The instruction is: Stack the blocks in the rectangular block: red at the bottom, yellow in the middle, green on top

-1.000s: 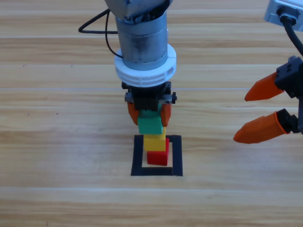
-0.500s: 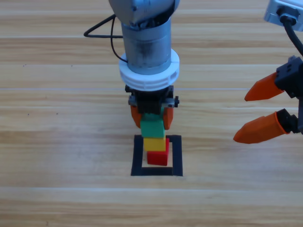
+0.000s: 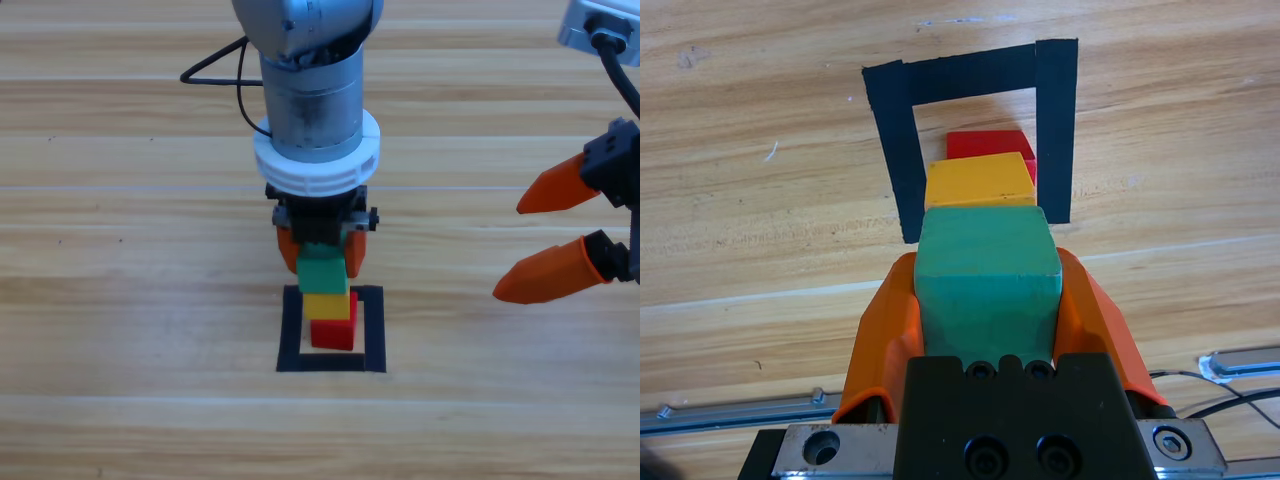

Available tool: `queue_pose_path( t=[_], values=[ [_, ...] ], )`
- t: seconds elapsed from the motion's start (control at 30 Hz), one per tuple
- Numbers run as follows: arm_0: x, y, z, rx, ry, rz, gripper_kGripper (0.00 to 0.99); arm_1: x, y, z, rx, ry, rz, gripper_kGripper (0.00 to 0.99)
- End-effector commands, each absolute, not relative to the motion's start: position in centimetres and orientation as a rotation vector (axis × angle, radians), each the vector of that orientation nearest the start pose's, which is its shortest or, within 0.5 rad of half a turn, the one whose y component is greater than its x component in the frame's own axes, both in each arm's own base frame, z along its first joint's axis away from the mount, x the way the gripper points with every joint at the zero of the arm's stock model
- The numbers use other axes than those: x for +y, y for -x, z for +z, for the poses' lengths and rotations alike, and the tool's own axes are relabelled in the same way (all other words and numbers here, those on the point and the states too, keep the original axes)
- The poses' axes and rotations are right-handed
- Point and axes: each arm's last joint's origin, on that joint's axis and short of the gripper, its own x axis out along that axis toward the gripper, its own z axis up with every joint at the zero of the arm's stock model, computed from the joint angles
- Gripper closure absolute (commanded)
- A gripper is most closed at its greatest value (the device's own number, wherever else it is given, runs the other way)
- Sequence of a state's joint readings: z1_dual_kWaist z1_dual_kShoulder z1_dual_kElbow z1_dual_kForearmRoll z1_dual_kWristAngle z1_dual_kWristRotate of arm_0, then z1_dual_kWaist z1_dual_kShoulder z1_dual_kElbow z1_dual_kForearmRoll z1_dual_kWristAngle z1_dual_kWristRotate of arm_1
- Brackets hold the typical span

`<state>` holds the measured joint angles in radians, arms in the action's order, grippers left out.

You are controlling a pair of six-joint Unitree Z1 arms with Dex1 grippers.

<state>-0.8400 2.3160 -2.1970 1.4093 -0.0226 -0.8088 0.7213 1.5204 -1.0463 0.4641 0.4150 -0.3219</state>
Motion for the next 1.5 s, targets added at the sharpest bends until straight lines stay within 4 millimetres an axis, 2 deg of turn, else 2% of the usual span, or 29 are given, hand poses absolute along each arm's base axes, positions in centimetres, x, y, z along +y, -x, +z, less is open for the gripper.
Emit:
queue_pose_path(
  t=[0.03,1.5],
  values=[
    [-36.07,-30.67,25.40,1.586,-0.024,-0.051,0.932,20.39,-18.85,29.69,0.856,0.439,1.219,0.002],
    [-36.25,-30.23,25.20,1.584,-0.051,-0.055,0.907,20.25,-18.72,29.83,0.851,0.441,1.217,0.002]
  ],
)
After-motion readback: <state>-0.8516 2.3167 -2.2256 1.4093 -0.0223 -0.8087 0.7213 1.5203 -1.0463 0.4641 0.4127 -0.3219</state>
